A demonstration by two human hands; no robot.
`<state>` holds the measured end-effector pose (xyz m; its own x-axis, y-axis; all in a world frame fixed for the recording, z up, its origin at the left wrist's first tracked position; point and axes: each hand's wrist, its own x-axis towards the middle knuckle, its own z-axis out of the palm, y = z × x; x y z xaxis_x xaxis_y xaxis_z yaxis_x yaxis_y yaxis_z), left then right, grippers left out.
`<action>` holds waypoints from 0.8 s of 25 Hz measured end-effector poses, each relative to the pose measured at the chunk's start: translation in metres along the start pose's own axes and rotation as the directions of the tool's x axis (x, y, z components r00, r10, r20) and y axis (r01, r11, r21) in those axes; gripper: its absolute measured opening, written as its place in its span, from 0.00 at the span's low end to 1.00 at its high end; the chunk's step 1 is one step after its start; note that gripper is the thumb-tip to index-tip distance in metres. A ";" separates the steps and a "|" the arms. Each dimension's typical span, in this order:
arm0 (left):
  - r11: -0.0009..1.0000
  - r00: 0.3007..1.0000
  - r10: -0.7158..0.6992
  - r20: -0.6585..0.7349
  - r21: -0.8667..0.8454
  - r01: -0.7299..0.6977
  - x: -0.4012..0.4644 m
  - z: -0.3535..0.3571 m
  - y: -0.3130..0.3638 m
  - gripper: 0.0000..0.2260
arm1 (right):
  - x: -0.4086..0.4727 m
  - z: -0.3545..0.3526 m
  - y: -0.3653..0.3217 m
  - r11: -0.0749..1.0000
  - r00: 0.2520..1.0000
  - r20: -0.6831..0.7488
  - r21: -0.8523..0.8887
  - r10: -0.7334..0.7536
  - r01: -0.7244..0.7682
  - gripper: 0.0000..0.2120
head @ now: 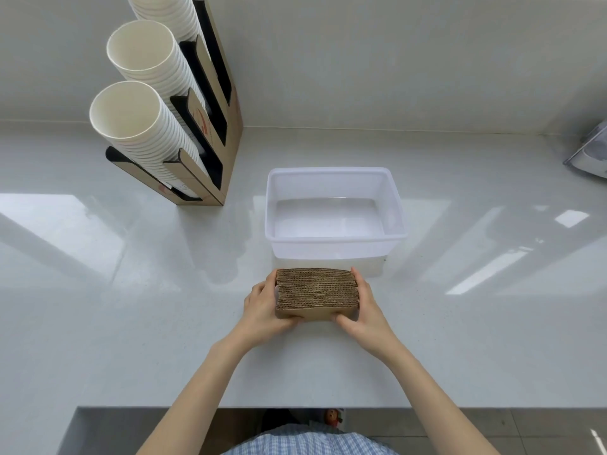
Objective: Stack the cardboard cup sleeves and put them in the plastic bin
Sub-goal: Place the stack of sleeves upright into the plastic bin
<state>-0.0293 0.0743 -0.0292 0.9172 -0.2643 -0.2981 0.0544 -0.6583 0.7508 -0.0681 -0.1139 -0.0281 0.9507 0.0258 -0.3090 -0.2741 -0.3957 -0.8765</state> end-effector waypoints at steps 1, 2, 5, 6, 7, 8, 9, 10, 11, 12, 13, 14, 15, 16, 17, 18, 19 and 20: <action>1.000 1.000 -0.012 -0.001 0.000 0.012 0.001 0.000 -0.003 0.42 | 0.000 -0.001 -0.001 1.000 1.000 -0.002 -0.010 0.000 0.000 0.41; 1.000 1.000 -0.009 0.001 -0.006 0.009 -0.001 0.000 -0.004 0.41 | 0.000 -0.002 -0.002 1.000 1.000 -0.007 -0.009 0.000 0.000 0.40; 0.980 0.998 0.016 0.066 -0.201 -0.003 -0.006 -0.005 -0.004 0.36 | -0.001 -0.008 -0.009 0.998 0.999 0.016 0.054 0.029 -0.030 0.39; 0.961 0.995 0.024 0.094 -0.275 0.002 -0.008 -0.009 -0.002 0.35 | -0.001 -0.010 -0.013 0.994 0.999 0.032 0.098 0.039 -0.042 0.38; 0.939 0.992 0.033 0.120 -0.344 0.010 -0.010 -0.013 0.000 0.35 | -0.002 -0.012 -0.017 0.987 0.998 0.046 0.151 0.046 -0.052 0.37; 0.919 0.991 0.031 0.132 -0.394 0.024 -0.012 -0.018 0.004 0.37 | -0.002 -0.014 -0.023 0.976 0.997 0.053 0.211 0.048 -0.059 0.35; 0.898 0.991 0.028 0.128 -0.439 0.031 -0.013 -0.021 0.008 0.39 | -0.002 -0.015 -0.029 0.962 0.997 0.053 0.267 0.050 -0.063 0.34; 0.876 0.993 0.025 0.113 -0.481 0.033 -0.014 -0.025 0.013 0.41 | -0.001 -0.016 -0.036 0.947 0.998 0.047 0.315 0.049 -0.061 0.34; 0.853 0.995 0.026 0.093 -0.522 0.027 -0.014 -0.027 0.017 0.41 | 0.000 -0.016 -0.042 0.934 0.998 0.037 0.353 0.044 -0.054 0.34; 0.826 0.997 0.036 0.068 -0.563 0.009 -0.014 -0.030 0.022 0.41 | 0.001 -0.016 -0.048 0.923 0.999 0.028 0.383 0.034 -0.043 0.34; 0.800 0.998 0.045 0.043 -0.600 -0.010 -0.014 -0.032 0.027 0.40 | 0.003 -0.016 -0.053 0.910 0.999 0.022 0.412 0.024 -0.031 0.35; 0.781 0.998 0.055 0.021 -0.624 -0.029 -0.012 -0.034 0.032 0.39 | 0.005 -0.016 -0.058 0.896 1.000 0.019 0.444 0.015 -0.022 0.34; 0.771 0.998 0.063 -0.001 -0.635 -0.049 -0.010 -0.036 0.036 0.38 | 0.007 -0.015 -0.062 0.879 1.000 0.019 0.477 0.008 -0.016 0.33; 0.768 0.998 0.068 -0.019 -0.637 -0.064 -0.009 -0.039 0.039 0.38 | 0.009 -0.015 -0.066 0.862 1.000 0.022 0.507 0.003 -0.014 0.33; 0.765 0.997 0.076 -0.032 -0.639 -0.079 -0.007 -0.043 0.042 0.37 | 0.010 -0.015 -0.069 0.850 1.000 0.024 0.526 0.001 -0.014 0.33; 0.762 0.995 0.089 -0.038 -0.641 -0.093 -0.005 -0.047 0.044 0.35 | 0.012 -0.016 -0.072 0.849 1.000 0.029 0.529 0.000 -0.016 0.32; 0.757 0.994 0.104 -0.038 -0.645 -0.103 -0.004 -0.051 0.046 0.32 | 0.013 -0.017 -0.076 0.855 0.999 0.038 0.518 0.001 -0.020 0.32; 0.753 0.993 0.117 -0.031 -0.649 -0.109 -0.002 -0.055 0.046 0.30 | 0.014 -0.017 -0.079 0.869 0.999 0.050 0.494 0.001 -0.026 0.32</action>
<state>-0.0071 0.0832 0.0385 0.9291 -0.3173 -0.1901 0.1973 -0.0095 0.9803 -0.0307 -0.0979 0.0436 0.9420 0.0709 -0.3280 -0.3342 0.1085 -0.9362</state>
